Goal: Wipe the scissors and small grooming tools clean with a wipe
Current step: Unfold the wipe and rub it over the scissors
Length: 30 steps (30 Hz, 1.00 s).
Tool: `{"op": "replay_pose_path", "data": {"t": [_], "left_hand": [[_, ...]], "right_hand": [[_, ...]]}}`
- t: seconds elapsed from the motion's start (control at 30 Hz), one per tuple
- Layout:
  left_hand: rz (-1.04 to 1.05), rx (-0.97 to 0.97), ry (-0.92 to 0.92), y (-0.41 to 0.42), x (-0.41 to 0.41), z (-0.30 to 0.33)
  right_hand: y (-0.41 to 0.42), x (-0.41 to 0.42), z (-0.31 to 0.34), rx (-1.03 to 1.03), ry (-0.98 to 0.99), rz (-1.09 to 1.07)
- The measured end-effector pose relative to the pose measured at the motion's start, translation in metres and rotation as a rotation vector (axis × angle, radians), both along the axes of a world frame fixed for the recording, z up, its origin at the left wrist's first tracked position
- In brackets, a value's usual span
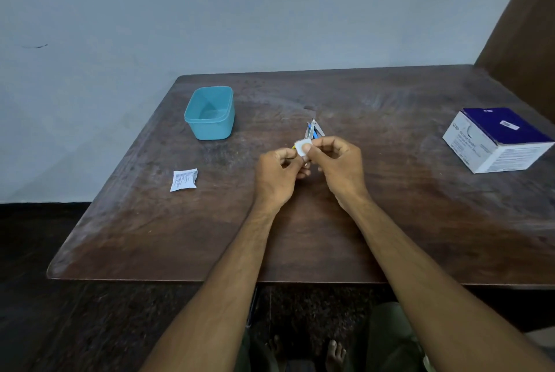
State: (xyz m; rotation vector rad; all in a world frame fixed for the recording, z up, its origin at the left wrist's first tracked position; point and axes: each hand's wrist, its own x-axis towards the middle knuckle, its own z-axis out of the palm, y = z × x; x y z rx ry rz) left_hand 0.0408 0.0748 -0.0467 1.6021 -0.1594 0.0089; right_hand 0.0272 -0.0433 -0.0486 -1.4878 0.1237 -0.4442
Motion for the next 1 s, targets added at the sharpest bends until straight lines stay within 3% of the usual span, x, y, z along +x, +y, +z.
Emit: {"op": "replay_pose_path", "data": {"t": [0.23, 0.47, 0.7, 1.0], "left_hand": [[0.014, 0.014, -0.025, 0.000, 0.001, -0.004], [0.027, -0.001, -0.047, 0.000, 0.004, -0.005], [0.030, -0.007, -0.047, 0.000, 0.003, -0.006], [0.021, 0.007, -0.071, 0.000, 0.002, -0.004]], "right_hand": [[0.003, 0.017, 0.010, 0.101, 0.028, -0.107], [-0.006, 0.007, 0.003, -0.004, 0.066, 0.054], [-0.001, 0.022, 0.013, 0.143, 0.113, -0.021], [-0.009, 0.011, 0.006, 0.075, 0.108, 0.156]]}}
